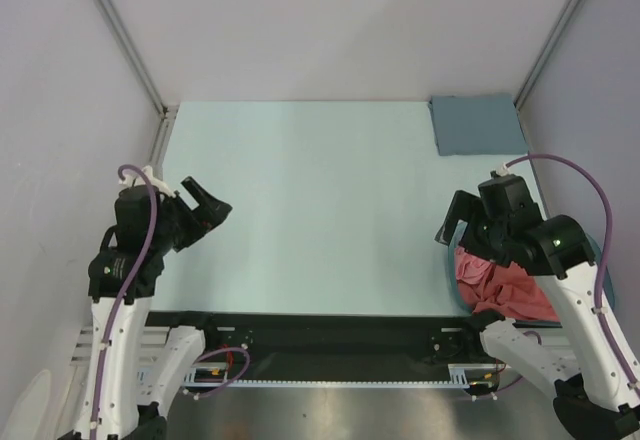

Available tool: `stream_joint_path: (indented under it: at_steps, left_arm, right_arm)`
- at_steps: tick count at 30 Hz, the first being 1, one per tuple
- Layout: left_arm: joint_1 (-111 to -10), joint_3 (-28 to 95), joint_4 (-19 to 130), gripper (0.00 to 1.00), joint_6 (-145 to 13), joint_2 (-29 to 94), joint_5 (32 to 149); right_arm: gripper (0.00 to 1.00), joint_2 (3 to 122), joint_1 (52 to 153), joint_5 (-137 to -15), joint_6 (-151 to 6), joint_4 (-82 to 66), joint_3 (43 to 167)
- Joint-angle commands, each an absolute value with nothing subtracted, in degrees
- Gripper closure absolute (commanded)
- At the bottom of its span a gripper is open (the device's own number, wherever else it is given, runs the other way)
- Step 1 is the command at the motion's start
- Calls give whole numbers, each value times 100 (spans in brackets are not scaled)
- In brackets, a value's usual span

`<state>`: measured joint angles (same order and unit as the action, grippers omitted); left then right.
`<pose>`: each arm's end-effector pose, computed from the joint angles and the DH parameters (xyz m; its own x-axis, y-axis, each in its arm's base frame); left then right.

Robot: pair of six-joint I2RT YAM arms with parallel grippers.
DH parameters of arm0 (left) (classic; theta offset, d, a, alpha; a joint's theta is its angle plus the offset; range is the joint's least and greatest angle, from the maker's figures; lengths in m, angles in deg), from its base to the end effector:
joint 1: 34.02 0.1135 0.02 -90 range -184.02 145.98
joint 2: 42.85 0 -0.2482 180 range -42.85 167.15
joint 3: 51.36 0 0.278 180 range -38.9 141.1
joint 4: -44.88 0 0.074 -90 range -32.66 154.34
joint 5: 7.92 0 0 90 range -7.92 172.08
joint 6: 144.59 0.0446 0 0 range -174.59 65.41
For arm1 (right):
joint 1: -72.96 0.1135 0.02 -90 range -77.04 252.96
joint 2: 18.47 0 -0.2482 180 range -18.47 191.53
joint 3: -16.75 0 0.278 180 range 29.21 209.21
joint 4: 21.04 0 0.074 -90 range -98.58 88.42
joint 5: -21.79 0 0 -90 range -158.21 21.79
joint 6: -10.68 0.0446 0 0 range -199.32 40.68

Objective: Fold and stack the t-shirts
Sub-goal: Grab the tshirt from the pile

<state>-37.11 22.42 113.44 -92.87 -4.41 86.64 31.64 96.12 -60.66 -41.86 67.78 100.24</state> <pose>0.1511 -0.0117 0.3637 -0.5039 -0.5912 -0.6297 -0.2446 0.7969 -0.5525 0.1494 0.0576 0.3595 -0.7965 0.3151 -0.5161 0.2054 0.9437 0.2591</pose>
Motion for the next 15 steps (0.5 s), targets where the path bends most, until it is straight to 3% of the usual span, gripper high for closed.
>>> stream_joint_path:
  at_steps: [1, 7, 12, 15]
  left_arm:
    - [-3780, 2552, 11464, 9, -8720, -295, 9297]
    - [-5306, 2421, 11193, 10, -8807, -66, 8701]
    - [-6582, 2455, 10991, 11, -8555, 242, 8296]
    - [-6636, 2386, 10736, 11, -7965, 303, 8619]
  right_arm:
    - [0, 3364, 9582, -6004, -4214, 7834, 10417]
    - [0, 3602, 9319, -6136, -4346, 7369, 10603]
    - [13, 3743, 7645, -6618, -4854, 7193, 10314]
    - [25, 3892, 6745, -6654, -5487, 7167, 10103]
